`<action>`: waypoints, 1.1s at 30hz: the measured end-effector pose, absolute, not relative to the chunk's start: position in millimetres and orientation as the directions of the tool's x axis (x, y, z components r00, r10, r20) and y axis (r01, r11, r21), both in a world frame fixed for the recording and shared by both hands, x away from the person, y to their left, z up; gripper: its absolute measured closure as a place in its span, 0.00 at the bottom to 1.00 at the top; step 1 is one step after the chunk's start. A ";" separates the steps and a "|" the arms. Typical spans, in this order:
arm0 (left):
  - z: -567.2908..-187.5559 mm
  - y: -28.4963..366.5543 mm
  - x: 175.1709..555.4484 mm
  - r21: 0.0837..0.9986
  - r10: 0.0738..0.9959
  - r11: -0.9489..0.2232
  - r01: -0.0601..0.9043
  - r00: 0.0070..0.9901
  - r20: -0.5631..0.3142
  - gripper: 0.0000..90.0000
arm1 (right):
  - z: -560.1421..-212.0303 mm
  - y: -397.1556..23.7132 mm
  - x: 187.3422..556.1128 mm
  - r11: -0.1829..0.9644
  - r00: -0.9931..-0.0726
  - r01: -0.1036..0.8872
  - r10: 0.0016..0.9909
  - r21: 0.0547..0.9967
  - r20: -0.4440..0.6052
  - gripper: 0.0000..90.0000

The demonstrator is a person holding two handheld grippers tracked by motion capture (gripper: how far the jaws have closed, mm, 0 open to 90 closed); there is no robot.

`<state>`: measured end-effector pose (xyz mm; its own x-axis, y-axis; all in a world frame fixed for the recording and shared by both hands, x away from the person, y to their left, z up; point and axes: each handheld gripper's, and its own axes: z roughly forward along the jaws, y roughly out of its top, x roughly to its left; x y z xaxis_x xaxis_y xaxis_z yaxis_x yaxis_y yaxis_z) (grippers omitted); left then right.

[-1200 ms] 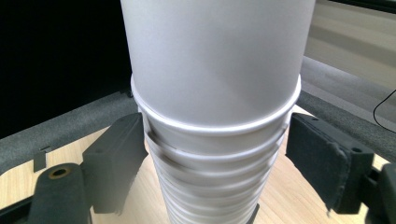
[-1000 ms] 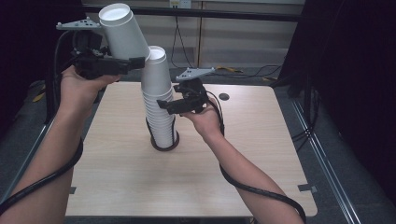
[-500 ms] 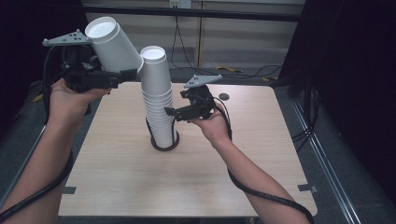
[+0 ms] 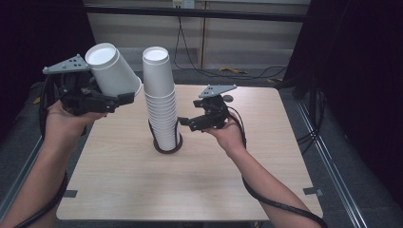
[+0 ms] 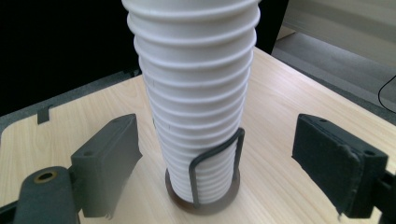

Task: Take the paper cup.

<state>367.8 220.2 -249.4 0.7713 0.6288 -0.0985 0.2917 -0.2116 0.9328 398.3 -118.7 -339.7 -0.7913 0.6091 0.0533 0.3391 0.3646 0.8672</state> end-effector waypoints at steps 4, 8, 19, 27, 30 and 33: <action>-261.9 220.9 362.9 0.927 0.622 -0.221 0.303 0.776 -0.105 0.10 | -343.7 -126.0 394.9 0.374 -0.794 0.340 0.605 0.863 0.051 0.16; -273.8 220.2 357.8 0.921 0.616 -0.234 0.310 0.781 -0.106 0.10 | -348.5 -133.6 392.1 0.377 -0.797 0.350 0.600 0.857 0.062 0.16; -303.8 207.2 344.1 0.901 0.582 -0.299 0.313 0.808 -0.088 0.10 | -360.9 -153.2 383.8 0.392 -0.797 0.364 0.600 0.845 0.065 0.16; -320.6 194.8 339.2 0.887 0.555 -0.331 0.321 0.827 -0.091 0.10 | -371.3 -164.4 376.6 0.413 -0.802 0.366 0.594 0.834 0.058 0.16; -325.6 187.3 336.8 0.880 0.546 -0.350 0.320 0.833 -0.086 0.10 | -374.7 -169.8 373.9 0.415 -0.804 0.369 0.591 0.832 0.061 0.16; -330.5 179.5 335.0 0.872 0.530 -0.373 0.318 0.844 -0.082 0.10 | -378.3 -176.0 371.3 0.415 -0.808 0.371 0.585 0.831 0.070 0.16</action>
